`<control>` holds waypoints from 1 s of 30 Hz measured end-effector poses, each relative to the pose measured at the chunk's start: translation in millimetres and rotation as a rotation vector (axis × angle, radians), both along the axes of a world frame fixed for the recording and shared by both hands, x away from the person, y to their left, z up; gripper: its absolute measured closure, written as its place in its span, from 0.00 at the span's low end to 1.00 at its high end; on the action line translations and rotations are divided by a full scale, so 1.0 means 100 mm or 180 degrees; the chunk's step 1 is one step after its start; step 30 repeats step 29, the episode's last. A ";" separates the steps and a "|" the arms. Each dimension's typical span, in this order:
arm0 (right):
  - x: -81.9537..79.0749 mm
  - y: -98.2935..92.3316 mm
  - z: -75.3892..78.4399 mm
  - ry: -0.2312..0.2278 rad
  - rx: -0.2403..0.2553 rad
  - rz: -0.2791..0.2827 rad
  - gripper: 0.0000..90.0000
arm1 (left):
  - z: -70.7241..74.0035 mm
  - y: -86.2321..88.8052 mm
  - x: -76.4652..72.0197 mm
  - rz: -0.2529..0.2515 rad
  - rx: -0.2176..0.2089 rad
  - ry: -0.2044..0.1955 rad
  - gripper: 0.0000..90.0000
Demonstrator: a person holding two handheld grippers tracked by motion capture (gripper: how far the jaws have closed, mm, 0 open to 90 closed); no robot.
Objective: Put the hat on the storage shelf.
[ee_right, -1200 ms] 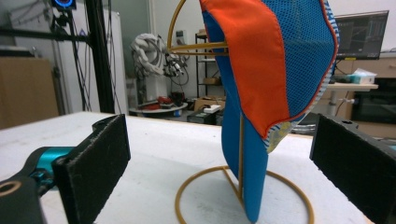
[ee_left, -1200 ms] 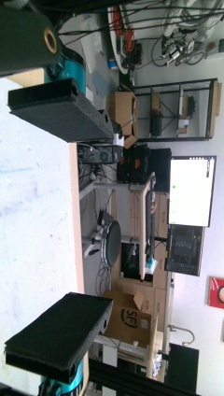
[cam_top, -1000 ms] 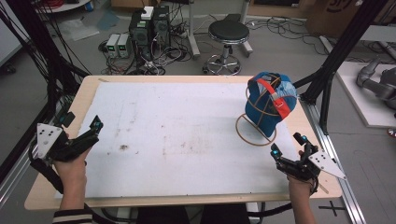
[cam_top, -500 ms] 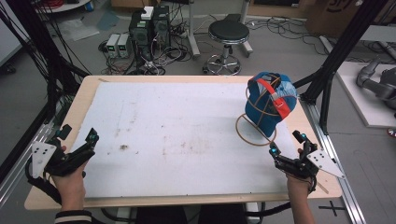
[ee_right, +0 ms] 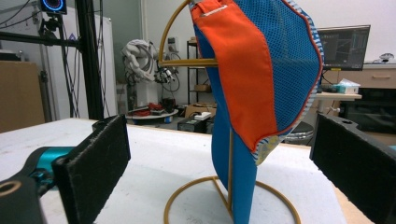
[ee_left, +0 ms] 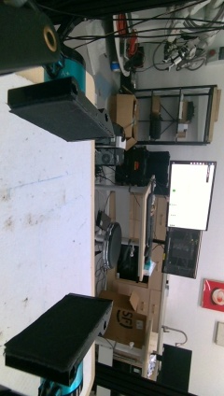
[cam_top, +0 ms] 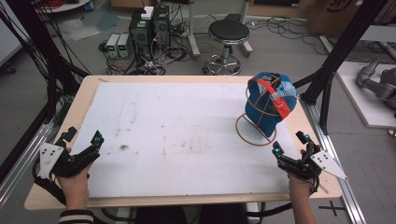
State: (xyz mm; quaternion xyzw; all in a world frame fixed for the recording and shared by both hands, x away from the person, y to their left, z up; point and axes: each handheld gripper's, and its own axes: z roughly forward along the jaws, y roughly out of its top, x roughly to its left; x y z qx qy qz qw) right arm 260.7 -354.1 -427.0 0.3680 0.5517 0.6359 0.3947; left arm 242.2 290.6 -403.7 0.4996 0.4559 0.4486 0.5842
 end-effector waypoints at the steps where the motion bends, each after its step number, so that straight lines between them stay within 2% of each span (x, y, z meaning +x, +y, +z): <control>1: 0.00 0.00 0.00 0.0000 0.0000 0.0000 0.05 | 0.00 0.00 0.00 -0.0001 -0.0004 -0.0007 0.17; 6: -0.01 0.02 -0.01 0.0003 -0.0044 0.0030 0.05 | -0.01 -0.01 0.02 0.0005 -0.0012 0.0037 0.18; 10: -0.01 0.03 -0.01 0.0078 -0.0016 0.0065 0.05 | -0.02 0.01 0.03 0.0017 -0.0059 0.0029 0.17; 15: -0.03 0.02 0.00 0.0055 -0.0040 0.0052 0.05 | -0.02 0.01 0.05 0.0017 -0.0083 0.0004 0.18; 18: -0.04 0.01 0.00 0.0039 -0.0037 0.0053 0.05 | -0.02 0.02 0.05 0.0021 -0.0092 0.0034 0.18; 24: -0.03 0.01 0.00 0.0027 -0.0028 0.0071 0.05 | -0.02 0.01 0.05 -0.0001 -0.0083 -0.0003 0.17; 30: -0.03 0.01 0.00 0.0100 0.0001 0.0065 0.05 | -0.02 0.01 0.06 -0.0011 -0.0064 -0.0008 0.17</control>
